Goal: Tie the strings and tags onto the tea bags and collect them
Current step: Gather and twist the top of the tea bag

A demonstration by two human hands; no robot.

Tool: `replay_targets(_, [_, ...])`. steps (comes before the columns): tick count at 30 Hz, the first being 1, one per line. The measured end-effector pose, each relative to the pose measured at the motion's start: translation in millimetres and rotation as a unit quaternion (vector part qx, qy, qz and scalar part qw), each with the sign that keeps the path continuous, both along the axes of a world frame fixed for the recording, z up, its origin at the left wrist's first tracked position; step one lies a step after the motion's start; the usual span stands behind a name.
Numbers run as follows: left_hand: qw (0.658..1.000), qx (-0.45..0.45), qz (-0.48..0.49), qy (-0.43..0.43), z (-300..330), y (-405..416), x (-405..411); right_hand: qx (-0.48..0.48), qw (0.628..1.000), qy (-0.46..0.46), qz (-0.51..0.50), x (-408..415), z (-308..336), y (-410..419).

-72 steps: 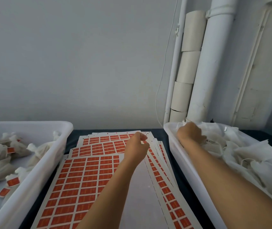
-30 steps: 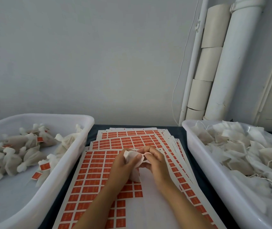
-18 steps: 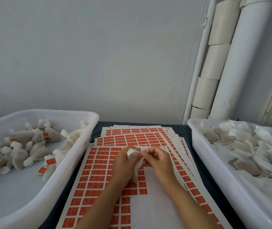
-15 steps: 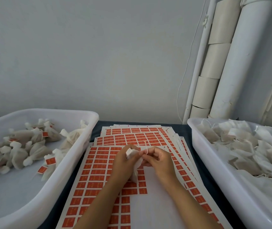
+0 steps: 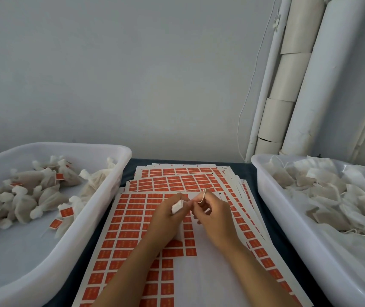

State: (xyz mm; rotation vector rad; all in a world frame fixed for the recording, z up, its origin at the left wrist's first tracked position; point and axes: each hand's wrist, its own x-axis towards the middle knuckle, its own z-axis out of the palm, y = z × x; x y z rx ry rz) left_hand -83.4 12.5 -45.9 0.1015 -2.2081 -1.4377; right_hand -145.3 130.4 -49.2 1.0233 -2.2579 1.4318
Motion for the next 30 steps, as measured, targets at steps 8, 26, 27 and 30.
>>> replay_targets(8, [0.989, 0.061, 0.130, 0.017, -1, -2, -1, -0.015, 0.998, -0.024, -0.064, 1, 3, -3])
replay_targets(26, [0.904, 0.387, -0.170, -0.057, 11, -13, 13, -0.048, 0.992, -0.101, -0.059, -3, -6, -3])
replay_targets(27, [0.899, 0.393, -0.185, -0.057, 11, -13, 13, -0.054, 0.990, -0.108, -0.069, -4, -6, -3])
replay_targets(30, [0.896, 0.392, -0.188, -0.094, 10, -11, 11, -0.096, 0.979, -0.152, -0.097, -9, -6, -1])
